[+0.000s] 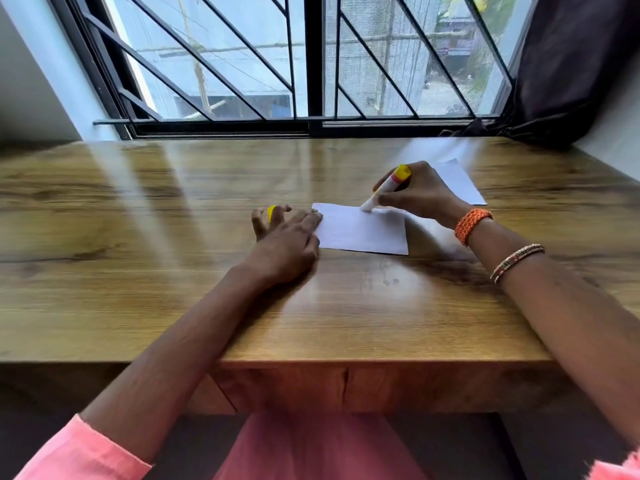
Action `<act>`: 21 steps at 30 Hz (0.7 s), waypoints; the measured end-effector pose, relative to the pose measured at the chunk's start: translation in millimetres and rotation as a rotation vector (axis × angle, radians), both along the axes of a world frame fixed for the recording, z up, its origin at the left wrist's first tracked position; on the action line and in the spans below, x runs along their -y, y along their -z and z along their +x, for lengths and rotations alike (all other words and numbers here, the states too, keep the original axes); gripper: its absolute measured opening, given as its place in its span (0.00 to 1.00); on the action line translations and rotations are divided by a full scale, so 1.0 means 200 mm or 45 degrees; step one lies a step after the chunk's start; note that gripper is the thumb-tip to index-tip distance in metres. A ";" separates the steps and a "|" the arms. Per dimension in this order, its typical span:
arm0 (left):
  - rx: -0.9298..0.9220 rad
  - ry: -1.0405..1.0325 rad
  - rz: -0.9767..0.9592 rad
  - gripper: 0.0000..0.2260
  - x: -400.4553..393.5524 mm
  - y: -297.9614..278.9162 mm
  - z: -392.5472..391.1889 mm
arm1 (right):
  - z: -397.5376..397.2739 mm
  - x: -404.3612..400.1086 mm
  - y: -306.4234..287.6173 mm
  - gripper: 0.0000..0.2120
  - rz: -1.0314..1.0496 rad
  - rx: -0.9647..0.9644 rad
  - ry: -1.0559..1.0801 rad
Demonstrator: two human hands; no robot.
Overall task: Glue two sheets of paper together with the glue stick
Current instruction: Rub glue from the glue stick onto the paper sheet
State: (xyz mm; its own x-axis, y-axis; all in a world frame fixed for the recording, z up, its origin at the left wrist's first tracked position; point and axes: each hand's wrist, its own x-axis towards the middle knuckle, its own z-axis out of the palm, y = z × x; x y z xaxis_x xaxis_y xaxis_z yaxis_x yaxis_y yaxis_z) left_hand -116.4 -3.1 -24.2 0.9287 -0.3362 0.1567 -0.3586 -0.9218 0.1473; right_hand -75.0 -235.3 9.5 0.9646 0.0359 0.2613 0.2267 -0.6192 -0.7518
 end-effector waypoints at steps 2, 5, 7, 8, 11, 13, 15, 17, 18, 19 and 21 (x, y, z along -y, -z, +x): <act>-0.002 -0.005 0.015 0.21 0.00 0.00 0.00 | -0.01 0.02 0.00 0.05 0.004 0.000 0.014; -0.002 -0.014 0.043 0.21 0.00 -0.01 0.00 | -0.03 0.05 0.00 0.05 0.011 -0.001 0.023; 0.007 -0.011 0.079 0.21 0.00 -0.01 0.00 | -0.04 0.07 0.00 0.05 0.005 0.009 0.040; 0.012 -0.009 0.094 0.21 0.00 -0.01 0.00 | -0.05 0.08 0.00 0.05 0.001 0.013 0.047; 0.016 0.000 0.106 0.21 0.01 -0.02 0.00 | -0.07 0.11 0.00 0.06 -0.003 0.015 0.068; 0.012 0.007 0.106 0.21 0.00 -0.02 0.01 | -0.08 0.12 0.00 0.05 0.013 0.007 0.079; 0.014 0.015 0.107 0.21 0.00 -0.02 0.01 | -0.09 0.15 0.00 0.05 0.036 -0.012 0.093; 0.029 0.026 0.098 0.20 0.01 -0.02 0.02 | -0.10 0.16 -0.01 0.05 0.038 -0.017 0.128; 0.040 0.030 0.091 0.19 0.01 -0.02 0.02 | -0.11 0.17 -0.01 0.06 0.031 -0.016 0.141; 0.050 0.034 0.090 0.19 0.01 -0.02 0.03 | -0.12 0.18 -0.01 0.06 0.029 -0.016 0.152; 0.066 0.044 0.100 0.17 0.02 -0.03 0.03 | -0.13 0.19 -0.01 0.07 0.039 -0.021 0.165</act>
State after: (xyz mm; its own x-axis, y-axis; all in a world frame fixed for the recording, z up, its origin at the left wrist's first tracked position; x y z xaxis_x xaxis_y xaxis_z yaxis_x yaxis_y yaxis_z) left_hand -110.1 -7.5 -18.2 0.9075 -0.3812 0.1763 -0.3959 -0.9166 0.0558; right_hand -101.1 -272.4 11.5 0.9649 -0.0972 0.2442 0.1334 -0.6194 -0.7737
